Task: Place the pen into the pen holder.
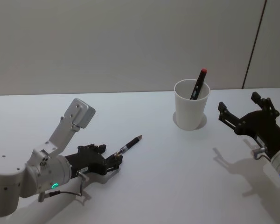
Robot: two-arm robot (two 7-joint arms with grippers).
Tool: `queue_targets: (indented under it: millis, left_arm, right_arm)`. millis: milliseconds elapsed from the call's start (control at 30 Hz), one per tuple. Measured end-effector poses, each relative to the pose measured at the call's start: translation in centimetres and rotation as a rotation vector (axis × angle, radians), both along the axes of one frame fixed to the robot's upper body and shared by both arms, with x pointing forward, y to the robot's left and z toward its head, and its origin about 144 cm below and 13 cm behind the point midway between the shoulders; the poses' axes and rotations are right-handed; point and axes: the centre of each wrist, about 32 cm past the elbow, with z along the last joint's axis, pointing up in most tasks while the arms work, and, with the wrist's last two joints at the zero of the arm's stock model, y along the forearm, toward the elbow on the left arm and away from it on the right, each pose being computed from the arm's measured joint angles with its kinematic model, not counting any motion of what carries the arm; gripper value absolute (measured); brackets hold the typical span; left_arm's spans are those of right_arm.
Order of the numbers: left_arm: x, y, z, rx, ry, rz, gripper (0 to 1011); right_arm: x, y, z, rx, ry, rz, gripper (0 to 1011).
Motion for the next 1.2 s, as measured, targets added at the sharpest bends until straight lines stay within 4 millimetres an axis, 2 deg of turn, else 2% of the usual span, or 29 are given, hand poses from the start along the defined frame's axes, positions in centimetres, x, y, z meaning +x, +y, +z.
queue_targets:
  millis: [1200]
  left_arm:
    - [-0.05, -0.01, -0.09, -0.001, -0.001, -0.005, 413]
  right_arm:
    - [0.0, 0.0, 0.0, 0.0, 0.0, 0.0, 1001]
